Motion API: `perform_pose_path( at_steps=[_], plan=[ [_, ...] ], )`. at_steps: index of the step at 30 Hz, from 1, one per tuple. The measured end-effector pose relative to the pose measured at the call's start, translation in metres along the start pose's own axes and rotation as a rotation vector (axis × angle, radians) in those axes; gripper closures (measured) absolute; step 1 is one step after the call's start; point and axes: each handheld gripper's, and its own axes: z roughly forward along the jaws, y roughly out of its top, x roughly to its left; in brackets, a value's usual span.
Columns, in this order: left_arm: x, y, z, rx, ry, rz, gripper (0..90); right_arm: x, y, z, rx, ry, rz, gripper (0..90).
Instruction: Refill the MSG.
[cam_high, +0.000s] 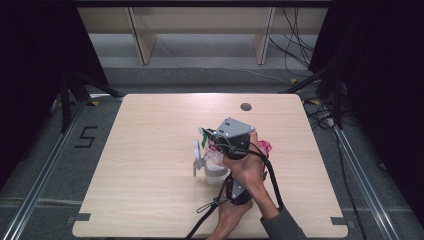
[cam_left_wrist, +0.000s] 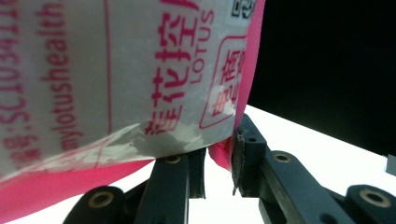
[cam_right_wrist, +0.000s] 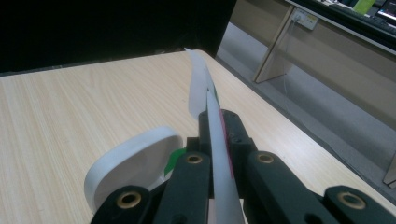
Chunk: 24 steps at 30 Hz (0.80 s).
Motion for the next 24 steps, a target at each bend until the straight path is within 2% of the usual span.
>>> perform_pose_path(
  at_steps=[4,6,7,18,21,22,24],
  plan=[
    [0.0004,0.0008,0.0004,-0.005,-0.001,0.003,76.6,0.0008,0.0009,-0.0001,-0.002,-0.005,0.001,89.4],
    [0.0014,0.0009,0.0002,-0.001,0.000,0.005,76.6,0.0001,0.0008,-0.0005,-0.002,-0.008,0.019,89.4],
    [0.0014,0.0008,0.0005,-0.005,0.002,0.004,76.7,-0.0014,0.0008,-0.0001,-0.009,-0.003,-0.001,89.4],
    [0.0028,-0.0008,0.0010,-0.006,0.006,-0.002,76.7,0.0007,0.0005,0.0027,0.005,0.001,0.009,89.4],
    [0.0037,-0.0015,0.0008,-0.008,0.008,-0.004,76.7,0.0009,0.0006,0.0034,0.002,-0.001,-0.006,89.4],
    [0.0038,-0.0014,0.0008,-0.009,0.009,-0.006,76.7,0.0022,0.0006,0.0029,0.004,0.004,0.013,89.4],
    [0.0044,-0.0009,0.0003,-0.004,0.000,-0.012,76.7,0.0024,0.0008,0.0028,0.003,0.006,0.015,89.4]
  ],
)
